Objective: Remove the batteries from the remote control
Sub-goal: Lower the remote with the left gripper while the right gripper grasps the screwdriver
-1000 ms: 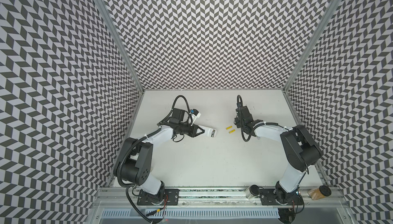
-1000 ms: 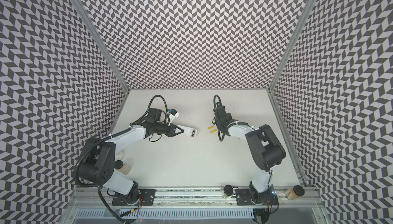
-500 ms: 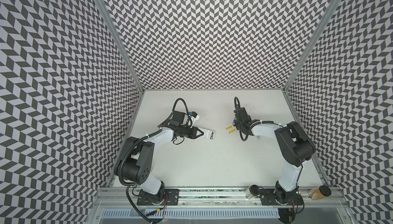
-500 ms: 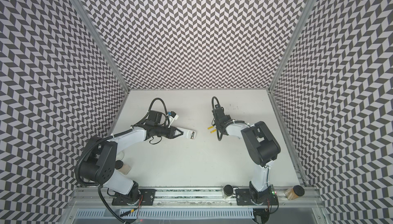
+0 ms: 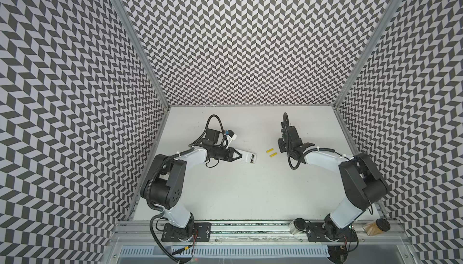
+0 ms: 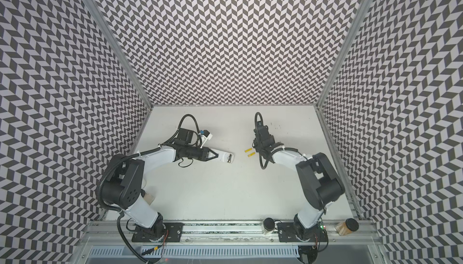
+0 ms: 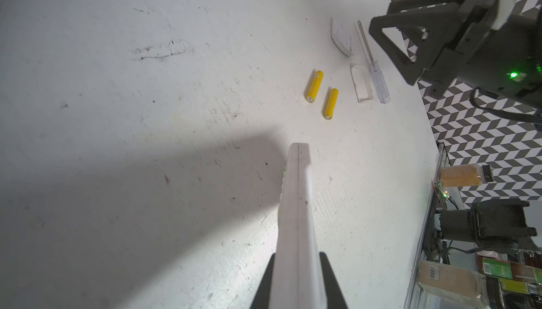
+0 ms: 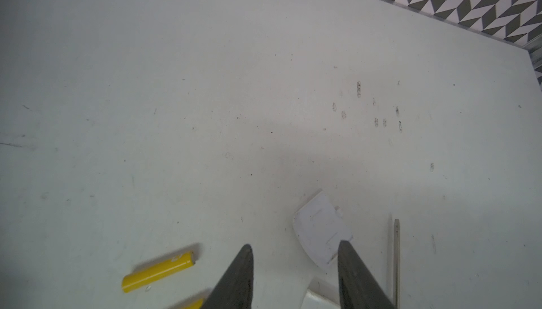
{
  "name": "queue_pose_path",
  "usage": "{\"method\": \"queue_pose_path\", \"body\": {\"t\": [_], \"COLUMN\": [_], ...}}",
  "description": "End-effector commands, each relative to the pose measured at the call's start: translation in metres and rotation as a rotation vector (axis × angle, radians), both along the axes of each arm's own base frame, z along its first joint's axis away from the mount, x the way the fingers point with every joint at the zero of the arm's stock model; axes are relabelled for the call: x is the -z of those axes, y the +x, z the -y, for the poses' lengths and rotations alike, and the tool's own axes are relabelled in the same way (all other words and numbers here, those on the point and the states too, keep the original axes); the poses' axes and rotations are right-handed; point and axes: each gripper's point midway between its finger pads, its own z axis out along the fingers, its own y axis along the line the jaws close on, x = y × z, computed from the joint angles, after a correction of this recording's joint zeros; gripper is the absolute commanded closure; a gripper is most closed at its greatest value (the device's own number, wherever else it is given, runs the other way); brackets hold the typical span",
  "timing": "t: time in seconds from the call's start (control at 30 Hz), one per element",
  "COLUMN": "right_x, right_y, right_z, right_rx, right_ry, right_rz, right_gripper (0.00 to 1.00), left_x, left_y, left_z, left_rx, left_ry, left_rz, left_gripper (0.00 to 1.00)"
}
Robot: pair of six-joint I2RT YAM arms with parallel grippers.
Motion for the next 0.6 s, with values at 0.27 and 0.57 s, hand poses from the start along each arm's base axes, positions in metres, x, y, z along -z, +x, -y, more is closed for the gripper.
{"method": "queue_pose_path", "body": {"t": [0.27, 0.57], "right_x": [0.029, 0.034], "right_y": [-0.045, -0.056], "right_z": [0.075, 0.084], "right_rx": [0.220, 0.239], "right_ry": [0.206, 0.215], "right_rz": [-0.129, -0.155], "right_gripper": [0.52, 0.48], "left_x": [0.046, 0.055], "left_y": [0.000, 0.017], "left_z": [-0.017, -0.034], "left_rx": [-0.069, -0.151], "left_ry": [0.110, 0.165], "left_rz": [-0.139, -0.144], "left_gripper": [0.72, 0.66]}}
